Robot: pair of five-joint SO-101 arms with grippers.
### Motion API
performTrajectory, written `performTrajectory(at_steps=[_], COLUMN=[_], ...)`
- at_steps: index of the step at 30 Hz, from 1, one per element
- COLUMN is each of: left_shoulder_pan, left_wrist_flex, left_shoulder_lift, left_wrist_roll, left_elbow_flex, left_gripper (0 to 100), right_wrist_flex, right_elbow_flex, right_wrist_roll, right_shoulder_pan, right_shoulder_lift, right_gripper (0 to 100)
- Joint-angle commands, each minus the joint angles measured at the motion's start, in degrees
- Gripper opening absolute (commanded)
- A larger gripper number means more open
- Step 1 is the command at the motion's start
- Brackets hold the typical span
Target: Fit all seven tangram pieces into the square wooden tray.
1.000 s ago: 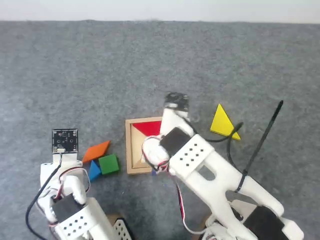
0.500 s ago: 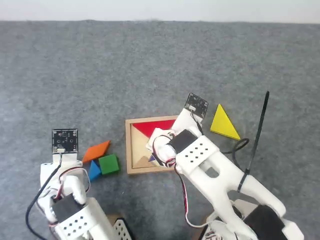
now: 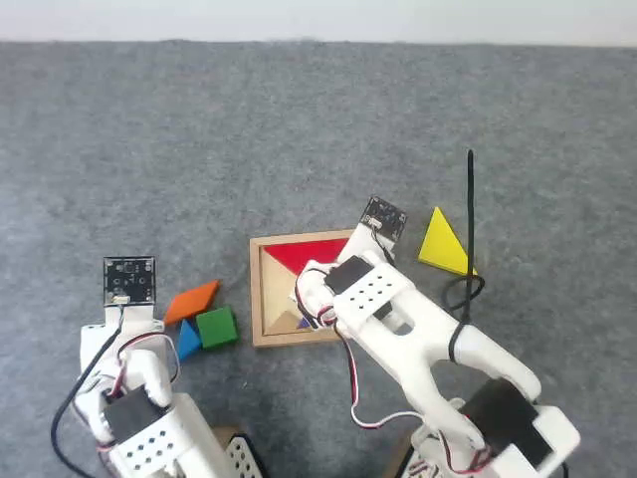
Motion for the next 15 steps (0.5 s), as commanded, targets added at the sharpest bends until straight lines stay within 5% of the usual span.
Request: performTrajectory(at_steps=[1, 5, 15], left_shoulder_pan=[0.00, 0.00, 0.00], left_wrist_flex=[-1.05, -1.05, -1.05], left_shoulder_lift=[-1.32, -1.32, -1.32], left_wrist_roll=[-0.62, -0.62, -0.62], left_elbow_flex=[-0.31, -0.31, -0.31], left_gripper=[1, 1, 1], right_wrist_flex=[-1.01, -1.01, -1.01], right_elbow_flex=[-0.88, -0.88, -0.88], right_wrist_roll=[-1.23, -1.23, -0.88], right_shoulder_pan=[1.89, 3.47, 3.65], right_shoulder_lift=[-0.40, -0.40, -0.40], right_gripper=[18.2, 29.7, 27.8])
